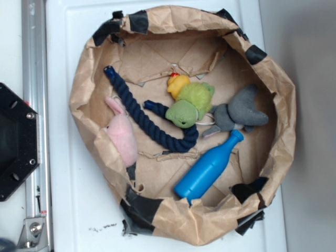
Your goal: Grab the green animal.
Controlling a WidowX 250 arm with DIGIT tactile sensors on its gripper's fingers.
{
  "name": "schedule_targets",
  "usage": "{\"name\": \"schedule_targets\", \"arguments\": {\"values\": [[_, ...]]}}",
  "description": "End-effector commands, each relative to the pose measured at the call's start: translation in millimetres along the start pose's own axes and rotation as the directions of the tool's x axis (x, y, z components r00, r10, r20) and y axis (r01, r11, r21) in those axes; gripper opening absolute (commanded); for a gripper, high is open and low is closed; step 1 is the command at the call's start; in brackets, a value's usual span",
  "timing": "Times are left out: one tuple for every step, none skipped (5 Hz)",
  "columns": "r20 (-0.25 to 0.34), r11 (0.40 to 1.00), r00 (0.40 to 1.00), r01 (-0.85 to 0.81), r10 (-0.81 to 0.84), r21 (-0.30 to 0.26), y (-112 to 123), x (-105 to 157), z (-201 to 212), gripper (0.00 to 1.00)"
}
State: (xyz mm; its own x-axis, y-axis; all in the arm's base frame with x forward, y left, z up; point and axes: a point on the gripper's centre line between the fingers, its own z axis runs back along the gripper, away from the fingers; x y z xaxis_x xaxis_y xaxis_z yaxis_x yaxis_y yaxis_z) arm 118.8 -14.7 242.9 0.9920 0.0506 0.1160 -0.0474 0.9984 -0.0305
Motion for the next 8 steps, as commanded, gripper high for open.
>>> {"name": "schedule_targets", "arguments": {"values": [[0.000,1.000,1.000,0.000,0.000,0.000,0,0,0,1.00],[-0.034,0.990,0.991,-0.134,0.132,-0.035,0,44,-30,1.00],[0.047,0.941,0.947,-0.309,0.318,-0.141,20,86,-57,1.00],[0.046,0.890,0.892,-0.442,0.449,-0.115,43,103,-96,1.00],[0.057,0.847,0.845,-0.529,0.532,-0.060,68,111,-146,1.00],[0.043,0.872,0.871,-0.487,0.489,-0.043,58,134,-182,1.00],[0.029,0.930,0.931,-0.359,0.363,-0.081,28,160,-204,1.00],[0.010,0.953,0.953,-0.302,0.302,-0.037,14,161,-218,0.00]]}}
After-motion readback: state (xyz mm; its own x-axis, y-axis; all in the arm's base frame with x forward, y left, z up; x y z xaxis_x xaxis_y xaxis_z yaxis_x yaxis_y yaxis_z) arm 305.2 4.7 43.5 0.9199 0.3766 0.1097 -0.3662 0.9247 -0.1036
